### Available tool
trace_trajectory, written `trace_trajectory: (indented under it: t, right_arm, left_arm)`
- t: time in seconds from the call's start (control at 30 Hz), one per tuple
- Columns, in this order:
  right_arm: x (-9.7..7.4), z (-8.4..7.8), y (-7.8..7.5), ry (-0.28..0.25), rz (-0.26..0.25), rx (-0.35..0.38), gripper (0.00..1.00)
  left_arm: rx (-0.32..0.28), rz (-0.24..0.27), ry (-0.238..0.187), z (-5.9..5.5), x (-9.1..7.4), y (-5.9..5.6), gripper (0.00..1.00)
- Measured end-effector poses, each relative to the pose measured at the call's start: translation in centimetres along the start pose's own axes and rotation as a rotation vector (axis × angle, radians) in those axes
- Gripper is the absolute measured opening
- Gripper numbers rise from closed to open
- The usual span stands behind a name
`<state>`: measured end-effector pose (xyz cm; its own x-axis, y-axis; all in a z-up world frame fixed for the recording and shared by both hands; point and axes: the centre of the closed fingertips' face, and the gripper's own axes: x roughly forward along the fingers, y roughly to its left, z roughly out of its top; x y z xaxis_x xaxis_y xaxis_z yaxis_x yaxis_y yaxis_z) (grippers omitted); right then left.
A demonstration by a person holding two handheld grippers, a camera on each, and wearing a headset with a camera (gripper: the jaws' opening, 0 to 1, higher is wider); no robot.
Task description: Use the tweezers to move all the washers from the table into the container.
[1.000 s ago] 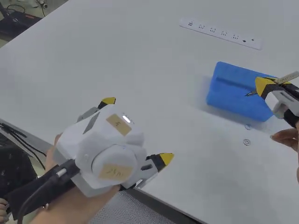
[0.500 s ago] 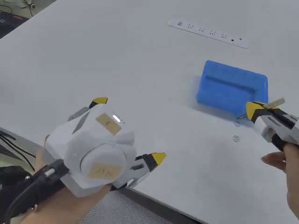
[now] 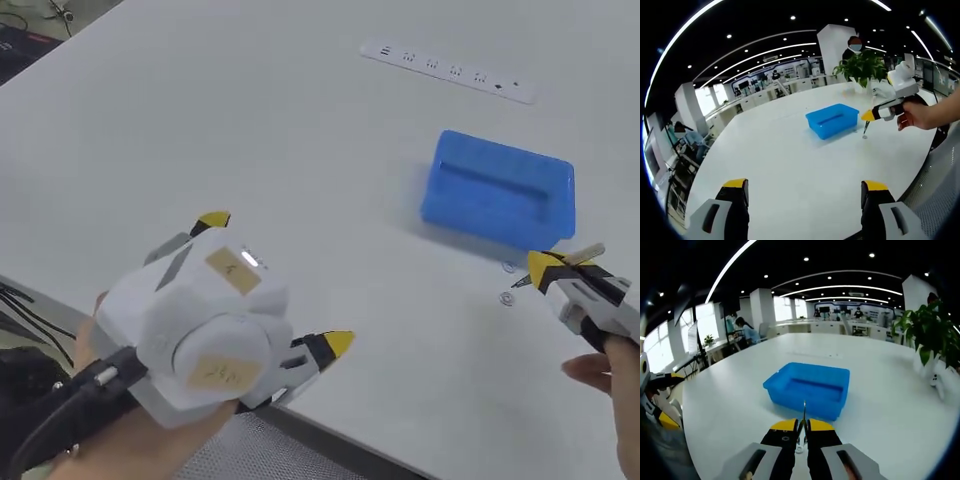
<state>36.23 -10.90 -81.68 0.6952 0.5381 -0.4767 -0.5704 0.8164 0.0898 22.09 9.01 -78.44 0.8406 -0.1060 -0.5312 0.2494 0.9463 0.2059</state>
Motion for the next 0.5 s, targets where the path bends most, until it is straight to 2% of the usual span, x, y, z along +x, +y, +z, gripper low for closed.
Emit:
trace_trajectory:
  t: [0.13, 0.37, 0.5]
  right_arm:
    - [-0.03, -0.45, 0.14, 0.015, 0.006, -0.001, 0.04]
    - [-0.09, -0.94, 0.18, 0.036, 0.003, -0.070, 0.04]
    - [-0.06, -0.88, 0.12, 0.023, 0.001, -0.067, 0.04]
  left_arm:
    - [0.003, -0.002, 0.005, -0.09, 0.04, -0.04, 0.96]
    - [0.007, -0.001, 0.016, -0.30, 0.11, -0.05, 0.96]
    - [0.005, 0.002, 0.014, -0.29, 0.08, 0.02, 0.96]
